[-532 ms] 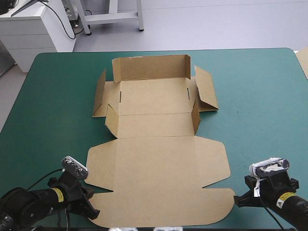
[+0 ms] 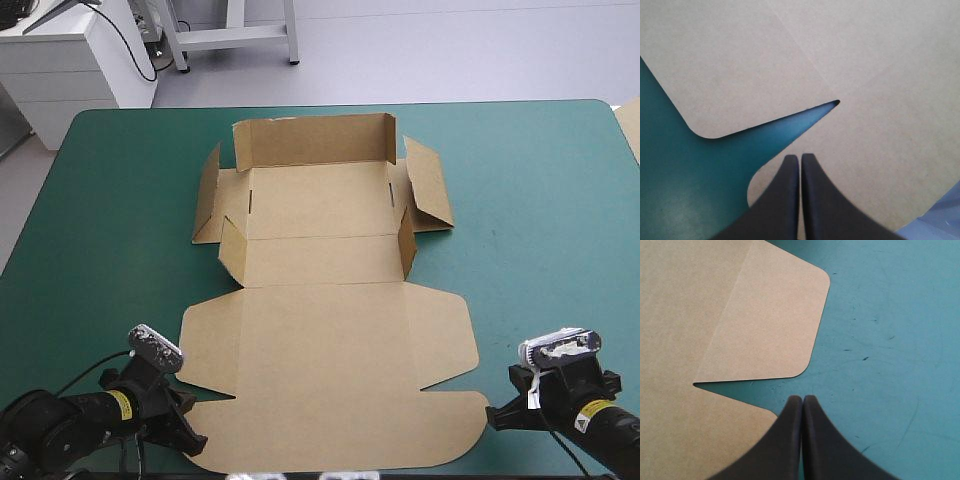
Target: Fold the box
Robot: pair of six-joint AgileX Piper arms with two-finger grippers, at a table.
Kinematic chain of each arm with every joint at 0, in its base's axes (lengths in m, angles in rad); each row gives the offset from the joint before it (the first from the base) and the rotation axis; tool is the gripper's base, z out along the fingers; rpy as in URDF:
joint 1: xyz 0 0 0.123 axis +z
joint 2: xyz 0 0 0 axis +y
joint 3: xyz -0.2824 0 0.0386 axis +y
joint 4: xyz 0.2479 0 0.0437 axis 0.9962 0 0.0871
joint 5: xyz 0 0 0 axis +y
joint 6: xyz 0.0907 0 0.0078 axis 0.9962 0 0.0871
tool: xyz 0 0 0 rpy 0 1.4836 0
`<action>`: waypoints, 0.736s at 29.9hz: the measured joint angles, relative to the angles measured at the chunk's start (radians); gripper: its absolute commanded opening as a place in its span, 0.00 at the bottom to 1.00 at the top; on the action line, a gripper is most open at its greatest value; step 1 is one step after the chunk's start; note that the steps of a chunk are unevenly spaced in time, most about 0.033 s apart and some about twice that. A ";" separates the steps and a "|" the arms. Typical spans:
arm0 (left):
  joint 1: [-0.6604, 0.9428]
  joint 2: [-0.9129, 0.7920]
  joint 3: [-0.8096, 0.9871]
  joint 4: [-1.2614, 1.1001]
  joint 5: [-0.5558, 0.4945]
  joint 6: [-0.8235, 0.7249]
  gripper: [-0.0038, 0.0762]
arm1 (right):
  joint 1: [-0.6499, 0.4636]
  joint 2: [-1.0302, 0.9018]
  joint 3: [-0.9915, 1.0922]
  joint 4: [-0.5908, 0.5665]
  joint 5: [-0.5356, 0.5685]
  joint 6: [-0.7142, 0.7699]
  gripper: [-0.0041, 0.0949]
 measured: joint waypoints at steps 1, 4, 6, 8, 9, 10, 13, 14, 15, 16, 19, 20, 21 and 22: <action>0.000 0.000 0.000 0.000 0.000 0.000 0.04 | 0.000 0.000 0.000 0.000 0.000 0.000 0.02; 0.000 0.000 0.000 0.000 -0.001 0.000 0.04 | 0.000 0.000 0.000 0.000 0.000 0.000 0.02; 0.000 0.000 0.000 0.000 -0.007 0.000 0.04 | 0.000 0.000 0.000 0.000 0.000 0.000 0.02; 0.000 0.000 0.000 0.000 -0.012 0.000 0.04 | 0.000 0.000 0.000 0.000 0.000 0.000 0.02; 0.000 0.000 0.000 0.000 -0.012 0.000 0.04 | 0.000 0.000 0.000 0.000 0.000 0.000 0.02; 0.000 0.000 0.000 0.000 -0.013 0.000 0.04 | 0.000 0.000 0.000 0.000 0.001 0.000 0.02; 0.000 0.000 0.000 0.000 -0.014 0.000 0.04 | 0.000 0.000 0.000 0.000 0.005 0.000 0.02; 0.000 0.000 0.000 0.000 -0.014 0.000 0.04 | 0.000 0.000 0.000 0.000 0.005 0.000 0.02; 0.000 0.000 0.000 0.000 -0.014 0.000 0.04 | 0.000 0.000 0.000 0.000 0.006 0.000 0.02; 0.000 0.000 0.000 0.000 -0.014 0.000 0.04 | 0.000 0.000 0.000 0.000 0.006 0.000 0.02; 0.000 0.000 0.000 0.000 -0.012 0.000 0.04 | 0.000 0.000 -0.003 0.000 0.001 0.000 0.02; 0.000 0.000 0.000 0.000 -0.012 0.000 0.04 | 0.000 0.000 -0.009 0.000 0.000 -0.001 0.02; 0.000 0.000 0.000 0.000 -0.012 0.000 0.04 | 0.000 0.001 -0.020 0.000 0.000 -0.005 0.02; 0.000 0.000 0.000 0.000 -0.012 0.000 0.04 | 0.000 0.003 -0.032 0.000 0.000 -0.010 0.02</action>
